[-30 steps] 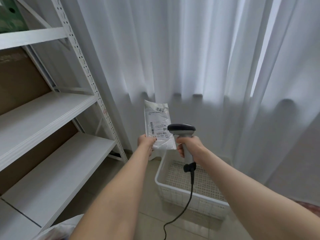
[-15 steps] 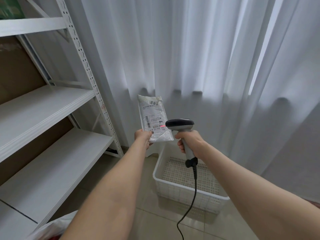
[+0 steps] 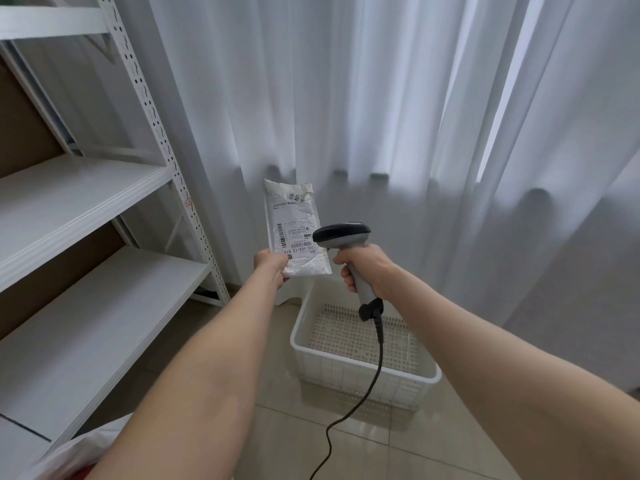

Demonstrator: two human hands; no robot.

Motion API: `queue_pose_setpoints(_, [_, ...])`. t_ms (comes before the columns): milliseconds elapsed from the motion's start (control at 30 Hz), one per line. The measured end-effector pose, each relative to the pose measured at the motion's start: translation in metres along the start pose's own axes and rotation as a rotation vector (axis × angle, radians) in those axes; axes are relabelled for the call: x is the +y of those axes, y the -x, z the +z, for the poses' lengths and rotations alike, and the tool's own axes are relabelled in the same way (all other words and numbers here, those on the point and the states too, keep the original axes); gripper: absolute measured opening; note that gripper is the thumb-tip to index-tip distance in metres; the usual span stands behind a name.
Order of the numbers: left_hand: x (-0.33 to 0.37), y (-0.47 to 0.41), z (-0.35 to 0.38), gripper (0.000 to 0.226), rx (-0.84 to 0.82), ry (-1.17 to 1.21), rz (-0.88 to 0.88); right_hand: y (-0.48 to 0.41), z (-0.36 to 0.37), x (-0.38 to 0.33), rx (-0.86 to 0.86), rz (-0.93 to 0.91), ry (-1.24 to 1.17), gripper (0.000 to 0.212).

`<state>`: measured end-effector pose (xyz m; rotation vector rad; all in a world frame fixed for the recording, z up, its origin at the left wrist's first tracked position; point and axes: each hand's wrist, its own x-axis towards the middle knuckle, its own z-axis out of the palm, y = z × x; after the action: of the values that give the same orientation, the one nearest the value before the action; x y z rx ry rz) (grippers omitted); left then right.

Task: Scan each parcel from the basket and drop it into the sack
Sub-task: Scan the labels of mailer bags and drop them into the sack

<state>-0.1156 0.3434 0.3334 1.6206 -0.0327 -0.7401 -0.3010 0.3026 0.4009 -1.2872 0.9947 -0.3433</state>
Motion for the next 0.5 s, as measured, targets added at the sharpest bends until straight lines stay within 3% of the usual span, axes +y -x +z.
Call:
queue_pose_setpoints(267, [-0.001, 0.006, -0.008, 0.036, -0.020, -0.009, 0.000, 0.002, 0.005, 0.004, -0.012, 0.006, -0.068, 0.009])
queue_pose_setpoints(500, [-0.017, 0.015, -0.040, 0.031, -0.063, -0.094, -0.040, -0.006, 0.025, 0.034, 0.075, -0.001, -0.330, 0.011])
